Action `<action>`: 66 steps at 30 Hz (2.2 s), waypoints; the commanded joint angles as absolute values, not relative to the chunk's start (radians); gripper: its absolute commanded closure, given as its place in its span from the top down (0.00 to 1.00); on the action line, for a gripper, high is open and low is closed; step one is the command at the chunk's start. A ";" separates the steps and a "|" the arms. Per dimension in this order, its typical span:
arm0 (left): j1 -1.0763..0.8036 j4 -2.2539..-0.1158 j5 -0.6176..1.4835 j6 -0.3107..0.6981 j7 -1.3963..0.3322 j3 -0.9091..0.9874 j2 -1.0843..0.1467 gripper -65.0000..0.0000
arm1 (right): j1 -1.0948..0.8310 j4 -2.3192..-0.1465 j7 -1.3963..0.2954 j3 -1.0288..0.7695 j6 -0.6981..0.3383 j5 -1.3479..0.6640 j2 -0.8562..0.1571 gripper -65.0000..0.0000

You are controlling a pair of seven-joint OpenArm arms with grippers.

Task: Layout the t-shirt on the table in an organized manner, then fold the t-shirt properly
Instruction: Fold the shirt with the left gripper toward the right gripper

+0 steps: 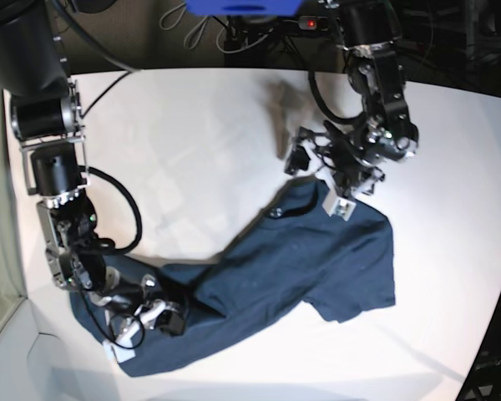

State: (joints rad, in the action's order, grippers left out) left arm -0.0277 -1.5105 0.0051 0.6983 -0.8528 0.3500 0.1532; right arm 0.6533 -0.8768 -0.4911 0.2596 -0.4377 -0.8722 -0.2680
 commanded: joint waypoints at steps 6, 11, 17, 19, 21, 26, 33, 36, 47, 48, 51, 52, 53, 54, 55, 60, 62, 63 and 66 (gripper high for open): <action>-0.007 -1.435 0.019 0.698 -0.768 0.346 0.157 0.82 | 0.661 -0.894 -0.469 0.255 -0.450 -0.889 -0.275 0.00; 0.047 -1.330 0.021 0.698 -0.725 0.351 0.157 0.82 | 0.631 -0.894 -0.469 0.257 -0.450 -0.889 -0.278 0.00; 0.110 -1.316 0.024 0.698 -0.723 0.354 0.157 0.81 | 0.599 -0.895 -0.469 0.257 -0.450 -0.889 -0.298 0.00; 0.145 -1.305 0.035 0.698 -0.705 0.354 0.157 0.81 | 0.581 -0.895 -0.469 0.257 -0.450 -0.889 -0.302 0.00; 0.183 -1.290 0.041 0.698 -0.690 0.354 0.157 0.77 | 0.572 -0.895 -0.469 0.257 -0.450 -0.889 -0.305 0.00; 0.277 -1.178 0.042 0.698 -0.685 0.355 0.157 0.25 | 0.539 -0.895 -0.469 0.251 -0.450 -0.889 -0.331 0.00; 0.341 -1.122 0.036 0.698 -0.687 0.355 0.157 0.00 | 0.521 -0.895 -0.469 0.249 -0.450 -0.891 -0.367 0.00; 0.344 -1.185 0.041 0.698 -0.694 0.355 0.157 0.00 | 0.519 -0.895 -0.469 0.248 -0.452 -0.891 -0.390 0.00; 0.470 -1.316 0.044 0.698 -0.694 0.355 0.096 0.00 | 0.492 -1.144 -0.524 0.223 -0.452 -0.894 -0.473 0.00; 0.470 -1.346 0.044 0.698 -0.694 0.355 0.091 0.00 | 0.479 -1.184 -0.549 0.203 -0.452 -0.894 -0.475 0.00; 0.464 -1.428 0.044 0.698 -0.694 0.355 0.091 0.00 | 0.438 -1.276 -0.588 0.117 -0.452 -0.894 -0.475 0.00; 0.461 -1.455 0.044 0.698 -0.696 0.355 0.091 0.00 | 0.421 -1.313 -0.601 0.088 -0.452 -0.894 -0.475 0.00; 0.458 -1.492 0.044 0.698 -0.697 0.355 0.091 0.00 | 0.403 -1.349 -0.613 0.064 -0.452 -0.894 -0.473 0.00; 0.440 -1.527 0.044 0.698 -0.697 0.355 0.091 0.00 | 0.390 -1.386 -0.625 0.047 -0.452 -0.894 -0.473 0.00; 0.421 -1.567 0.044 0.698 -0.697 0.355 0.088 0.00 | 0.375 -1.420 -0.641 0.028 -0.452 -0.894 -0.475 0.00; 0.375 -1.687 0.044 0.698 -0.697 0.360 0.073 0.00 | 0.335 -1.520 -0.691 -0.053 -0.452 -0.894 -0.475 0.00; 0.360 -1.745 0.044 0.698 -0.697 0.372 0.067 0.00 | 0.321 -1.558 -0.700 -0.079 -0.452 -0.894 -0.475 0.00; 0.361 -1.762 0.044 0.698 -0.697 0.381 0.067 0.00 | 0.321 -1.569 -0.707 -0.091 -0.452 -0.894 -0.475 0.00; 0.383 -1.768 0.044 0.698 -0.697 0.398 0.070 0.00 | 0.329 -1.573 -0.705 -0.102 -0.452 -0.894 -0.475 0.00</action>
